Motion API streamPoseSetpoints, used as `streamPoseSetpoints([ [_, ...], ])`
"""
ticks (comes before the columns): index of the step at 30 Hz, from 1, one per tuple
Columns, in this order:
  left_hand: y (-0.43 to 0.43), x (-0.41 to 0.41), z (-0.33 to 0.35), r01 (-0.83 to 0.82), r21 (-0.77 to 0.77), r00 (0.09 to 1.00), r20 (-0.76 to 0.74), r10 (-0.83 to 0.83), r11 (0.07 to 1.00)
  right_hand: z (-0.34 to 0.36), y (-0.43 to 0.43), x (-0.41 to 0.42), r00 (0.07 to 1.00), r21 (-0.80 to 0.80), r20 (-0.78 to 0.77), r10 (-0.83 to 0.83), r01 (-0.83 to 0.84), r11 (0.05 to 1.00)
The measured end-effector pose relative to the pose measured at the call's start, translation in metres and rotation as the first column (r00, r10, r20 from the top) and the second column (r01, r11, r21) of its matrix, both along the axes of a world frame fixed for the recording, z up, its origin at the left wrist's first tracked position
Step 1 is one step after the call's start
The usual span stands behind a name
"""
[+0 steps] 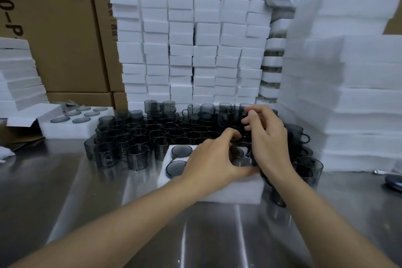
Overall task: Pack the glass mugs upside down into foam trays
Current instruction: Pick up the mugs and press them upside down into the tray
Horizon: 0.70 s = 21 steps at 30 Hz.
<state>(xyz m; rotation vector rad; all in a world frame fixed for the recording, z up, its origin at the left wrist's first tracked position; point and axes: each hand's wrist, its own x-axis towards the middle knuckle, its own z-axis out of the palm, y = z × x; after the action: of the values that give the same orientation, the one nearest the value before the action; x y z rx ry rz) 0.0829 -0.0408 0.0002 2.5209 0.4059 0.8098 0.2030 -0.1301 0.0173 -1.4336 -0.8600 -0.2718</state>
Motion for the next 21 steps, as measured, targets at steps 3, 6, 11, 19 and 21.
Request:
streamPoseSetpoints([
  [3, 0.004, 0.005, 0.009, -0.004, 0.14, 0.998, -0.061, 0.013, 0.99, 0.013, 0.004, 0.009, 0.998, -0.124, 0.058, 0.0, 0.007, 0.992],
  [6, 0.008, 0.002, 0.008, -0.007, 0.193, 0.997, -0.072, 0.022, 0.981, 0.022, 0.007, 0.023, 0.995, -0.262, 0.094, 0.017, 0.008, 0.965],
  [11, 0.011, -0.004, -0.003, 0.015, 0.183, 1.0, -0.018, -0.012, 0.983, 0.008, 0.002, 0.039, 0.99, -0.366, 0.137, 0.022, 0.03, 0.93],
  [19, 0.011, -0.001, -0.013, 0.017, 0.244, 0.999, -0.031, -0.01, 0.97, -0.016, -0.008, 0.045, 0.978, -0.496, 0.194, 0.074, 0.033, 0.867],
  [21, 0.012, -0.002, -0.011, 0.055, 0.179, 0.998, -0.025, -0.051, 0.982, -0.016, -0.011, 0.043, 0.978, -0.516, 0.177, 0.115, -0.007, 0.857],
])
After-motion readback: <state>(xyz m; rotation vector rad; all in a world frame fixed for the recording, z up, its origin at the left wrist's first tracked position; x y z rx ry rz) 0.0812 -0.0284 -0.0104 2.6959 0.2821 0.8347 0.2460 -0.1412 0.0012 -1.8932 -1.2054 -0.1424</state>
